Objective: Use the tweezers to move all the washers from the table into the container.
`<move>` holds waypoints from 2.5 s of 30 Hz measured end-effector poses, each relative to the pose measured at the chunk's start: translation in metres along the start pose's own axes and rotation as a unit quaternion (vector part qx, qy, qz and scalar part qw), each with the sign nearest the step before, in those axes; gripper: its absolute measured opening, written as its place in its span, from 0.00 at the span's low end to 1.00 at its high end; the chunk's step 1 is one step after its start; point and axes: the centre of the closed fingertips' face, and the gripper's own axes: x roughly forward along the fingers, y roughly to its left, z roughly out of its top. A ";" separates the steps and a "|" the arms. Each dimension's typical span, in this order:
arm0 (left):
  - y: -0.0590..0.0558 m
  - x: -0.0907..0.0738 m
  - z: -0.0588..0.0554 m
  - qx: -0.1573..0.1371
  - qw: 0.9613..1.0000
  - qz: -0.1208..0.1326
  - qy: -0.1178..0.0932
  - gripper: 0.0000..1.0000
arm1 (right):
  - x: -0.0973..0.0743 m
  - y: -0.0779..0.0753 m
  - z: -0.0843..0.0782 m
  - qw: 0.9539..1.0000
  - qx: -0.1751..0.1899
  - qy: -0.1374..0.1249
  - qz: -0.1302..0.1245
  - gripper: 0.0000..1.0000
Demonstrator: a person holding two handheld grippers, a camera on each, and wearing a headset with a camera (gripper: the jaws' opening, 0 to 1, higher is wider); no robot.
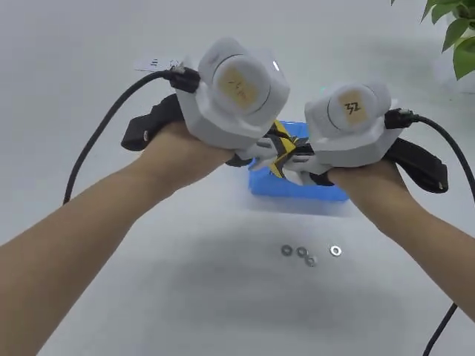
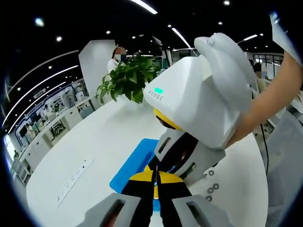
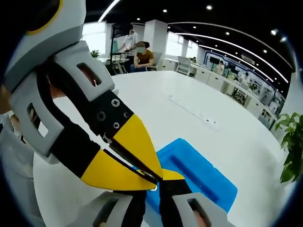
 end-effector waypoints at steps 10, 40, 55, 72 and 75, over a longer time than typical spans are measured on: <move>-0.025 -0.041 0.029 0.041 0.998 0.023 -0.034 0.00 | -0.043 0.027 0.026 0.996 -0.069 -0.042 -0.033 0.05; -0.080 -0.035 -0.006 -0.002 0.999 -0.040 -0.006 0.00 | -0.049 0.066 -0.041 1.000 0.018 -0.007 0.007 0.08; -0.089 -0.031 -0.018 -0.009 0.998 -0.053 0.013 0.00 | -0.043 0.075 -0.053 0.999 0.049 -0.005 0.013 0.08; -0.092 -0.028 -0.024 0.000 0.999 -0.048 0.023 0.00 | -0.039 0.077 -0.059 0.999 0.042 0.005 0.021 0.08; -0.092 -0.027 -0.023 -0.001 0.998 -0.051 0.023 0.00 | -0.039 0.077 -0.060 0.999 0.039 0.005 0.027 0.07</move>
